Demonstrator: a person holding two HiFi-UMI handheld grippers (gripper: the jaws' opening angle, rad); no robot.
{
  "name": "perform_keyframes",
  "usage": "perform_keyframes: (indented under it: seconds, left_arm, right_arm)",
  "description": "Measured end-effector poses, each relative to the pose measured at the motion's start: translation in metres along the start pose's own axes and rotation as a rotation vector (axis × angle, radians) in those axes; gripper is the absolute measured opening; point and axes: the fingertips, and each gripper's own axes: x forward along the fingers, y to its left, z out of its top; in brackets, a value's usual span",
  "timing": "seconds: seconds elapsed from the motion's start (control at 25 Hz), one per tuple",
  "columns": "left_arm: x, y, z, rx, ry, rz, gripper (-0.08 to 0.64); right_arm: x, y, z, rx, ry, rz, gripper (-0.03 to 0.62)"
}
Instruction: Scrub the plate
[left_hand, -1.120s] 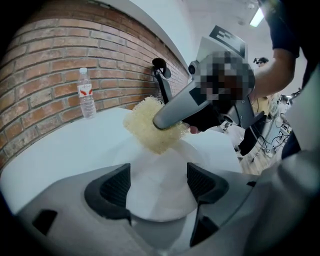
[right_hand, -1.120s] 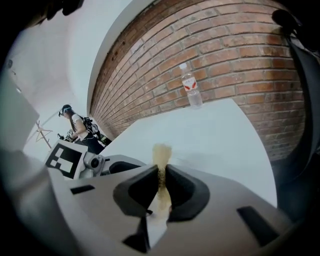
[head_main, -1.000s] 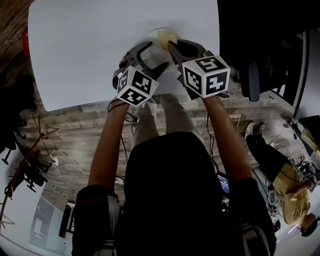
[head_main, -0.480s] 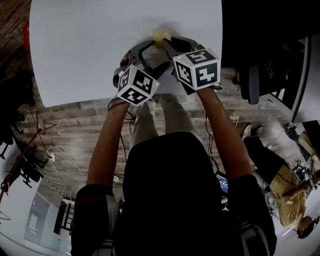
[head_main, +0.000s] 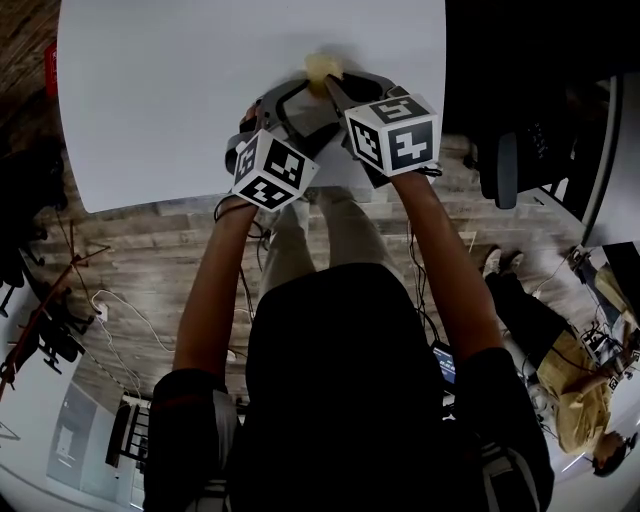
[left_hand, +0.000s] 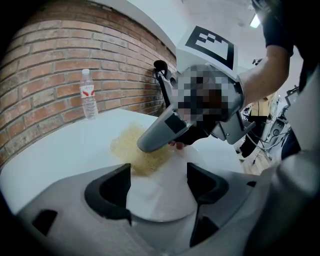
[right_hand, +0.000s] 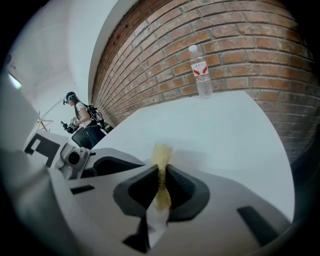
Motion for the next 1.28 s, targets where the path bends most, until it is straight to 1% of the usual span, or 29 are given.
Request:
perform_keyframes:
  seconds: [0.68,0.92,1.28]
  left_arm:
    - [0.003,0.003,0.002,0.001,-0.002,-0.001,0.339]
    - [0.005,0.003,0.001,-0.001,-0.001,-0.001,0.339]
    - [0.009,0.002,-0.001,-0.004,0.004,0.003,0.339]
  right_arm:
    - [-0.002,-0.010,0.000,-0.012,0.016,-0.007,0.041]
    - [-0.008,-0.022,-0.001,-0.016,0.017,-0.036,0.041]
    - [-0.021,-0.044,-0.005,0.002,0.009,-0.074,0.041]
